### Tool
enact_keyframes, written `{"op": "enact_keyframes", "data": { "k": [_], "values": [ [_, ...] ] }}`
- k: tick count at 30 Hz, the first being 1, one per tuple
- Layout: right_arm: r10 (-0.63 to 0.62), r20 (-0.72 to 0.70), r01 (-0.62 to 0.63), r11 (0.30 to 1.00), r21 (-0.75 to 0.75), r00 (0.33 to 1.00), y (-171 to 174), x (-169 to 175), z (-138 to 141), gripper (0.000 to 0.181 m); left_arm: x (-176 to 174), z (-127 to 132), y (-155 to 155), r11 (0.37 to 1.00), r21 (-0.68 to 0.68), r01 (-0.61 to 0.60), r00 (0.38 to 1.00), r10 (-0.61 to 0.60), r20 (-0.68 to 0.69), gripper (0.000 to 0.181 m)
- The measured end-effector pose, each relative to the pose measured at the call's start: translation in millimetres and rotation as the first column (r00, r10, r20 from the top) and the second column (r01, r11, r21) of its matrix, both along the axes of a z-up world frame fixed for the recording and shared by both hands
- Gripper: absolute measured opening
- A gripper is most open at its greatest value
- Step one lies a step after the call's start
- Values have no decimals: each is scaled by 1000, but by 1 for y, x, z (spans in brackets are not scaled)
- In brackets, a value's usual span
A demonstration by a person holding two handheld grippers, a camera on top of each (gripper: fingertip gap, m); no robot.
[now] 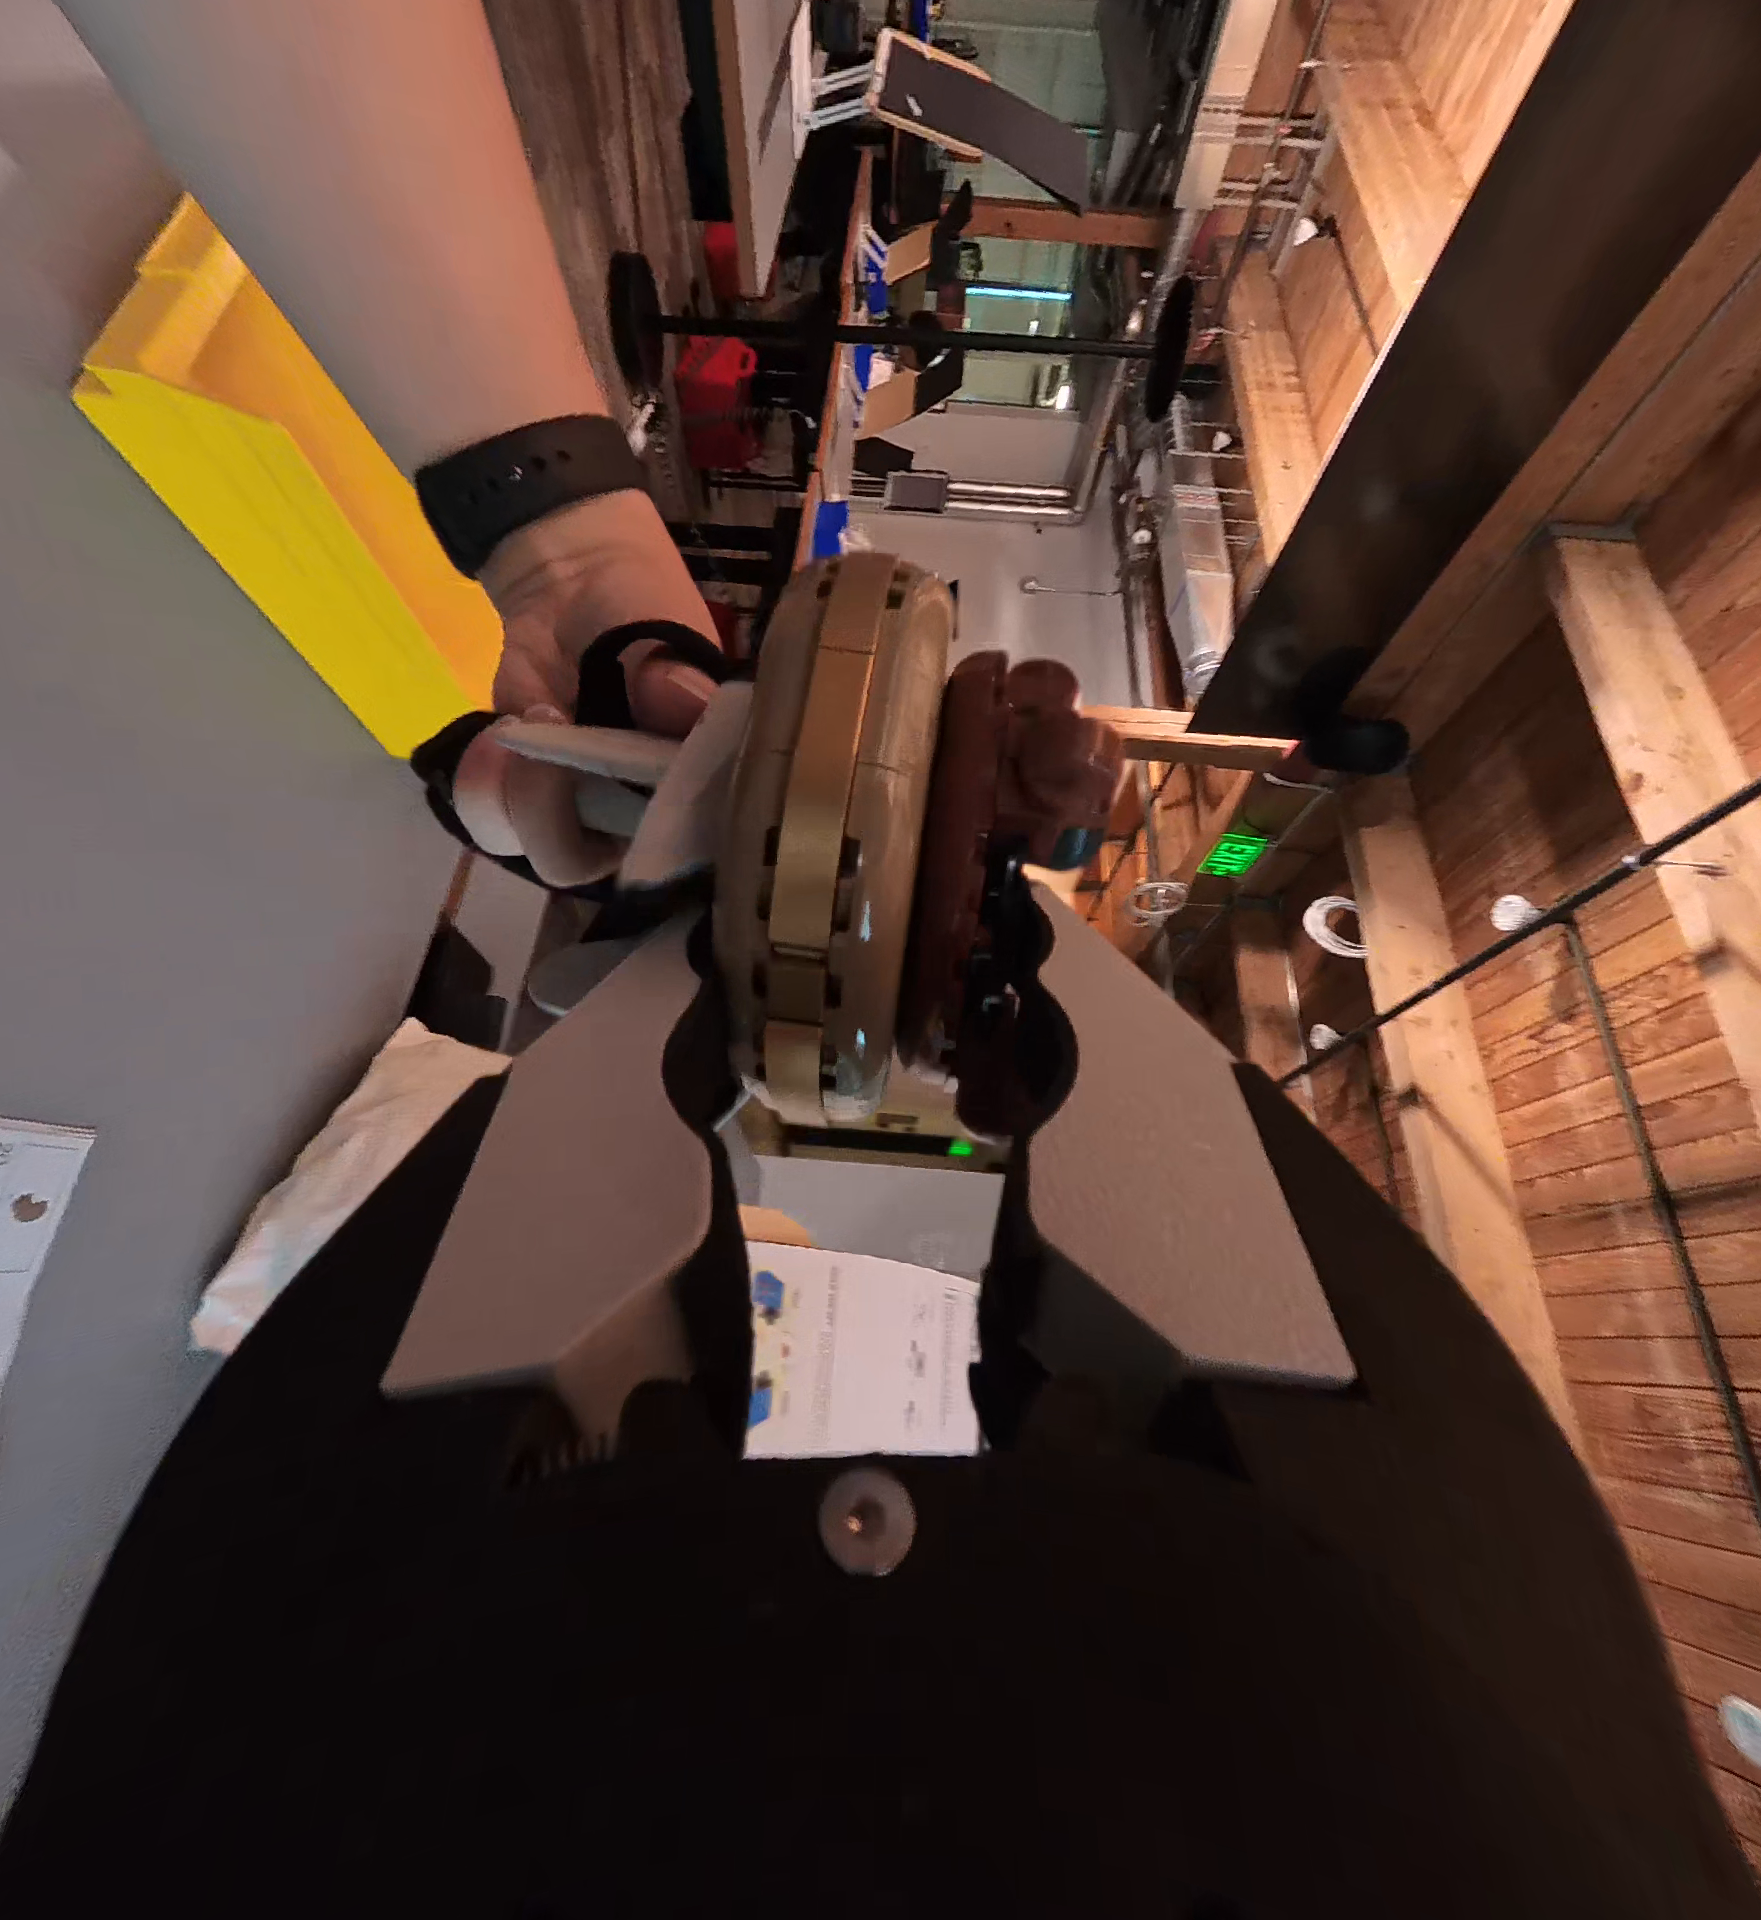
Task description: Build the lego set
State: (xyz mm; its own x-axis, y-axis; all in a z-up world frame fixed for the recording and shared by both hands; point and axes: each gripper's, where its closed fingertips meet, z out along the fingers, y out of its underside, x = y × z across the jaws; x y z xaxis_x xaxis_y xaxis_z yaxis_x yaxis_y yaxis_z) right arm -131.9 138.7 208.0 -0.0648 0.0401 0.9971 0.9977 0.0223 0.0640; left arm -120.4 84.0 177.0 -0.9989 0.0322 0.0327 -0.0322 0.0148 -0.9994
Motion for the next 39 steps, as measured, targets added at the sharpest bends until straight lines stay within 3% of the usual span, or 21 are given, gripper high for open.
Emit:
{"op": "enact_keyframes", "data": {
  "k": [6,8,10,11,12,14,15,16,17,18,20,21,25,31,35,37,39],
  "values": [
    [31,-43,-30,999,35,999,-11,-5,2,51,-3,-1,19,993,7,-114,990,113,89,47],
    [40,-78,-38,999,33,996,-13,-6,0,51,1,-7,24,976,40,-214,962,203,181,48],
    [43,-80,-40,998,44,996,-15,-7,-1,51,9,-14,34,930,72,-362,897,325,300,50],
    [43,-86,-39,998,49,995,-16,-7,-1,51,14,-16,41,888,80,-454,835,392,385,53],
    [48,-94,-43,998,51,994,-18,-8,-1,51,20,-15,51,819,64,-570,730,469,496,55],
    [65,-126,-60,997,38,990,-21,-10,-1,51,13,2,66,692,-68,-719,434,523,734,56],
    [82,-148,-78,997,30,986,-23,-13,-1,51,2,14,68,651,-151,-744,272,502,821,53],
    [106,-169,-104,994,23,980,-25,-16,0,51,-12,23,64,638,-206,-742,147,455,878,49],
    [135,-188,-135,991,17,973,-29,-21,2,52,-22,30,58,632,-237,-737,66,417,907,49],
    [167,-207,-168,986,16,964,-32,-26,4,51,-29,35,51,632,-248,-734,37,402,915,53],
    [238,-233,-241,970,18,943,-39,-39,8,51,-35,41,37,646,-210,-734,94,403,911,76],
    [271,-251,-276,961,16,929,-43,-46,9,51,-39,42,30,665,-188,-723,127,394,910,76],
    [368,-312,-373,927,44,876,-53,-61,17,51,-65,55,8,753,-271,-600,49,373,927,49],
    [448,-333,-481,876,-19,829,-64,-74,9,51,-81,45,-13,825,-237,-512,82,322,943,48],
    [490,-363,-530,848,-13,793,-64,-73,6,51,-81,43,-14,819,-260,-512,27,318,948,48],
    [496,-409,-547,837,-9,766,-60,-72,5,51,-79,42,-10,812,-259,-523,57,336,940,48],
    [498,-493,-571,821,4,713,-56,-69,6,51,-76,43,-6,802,-261,-538,129,384,914,48]
  ]
}}
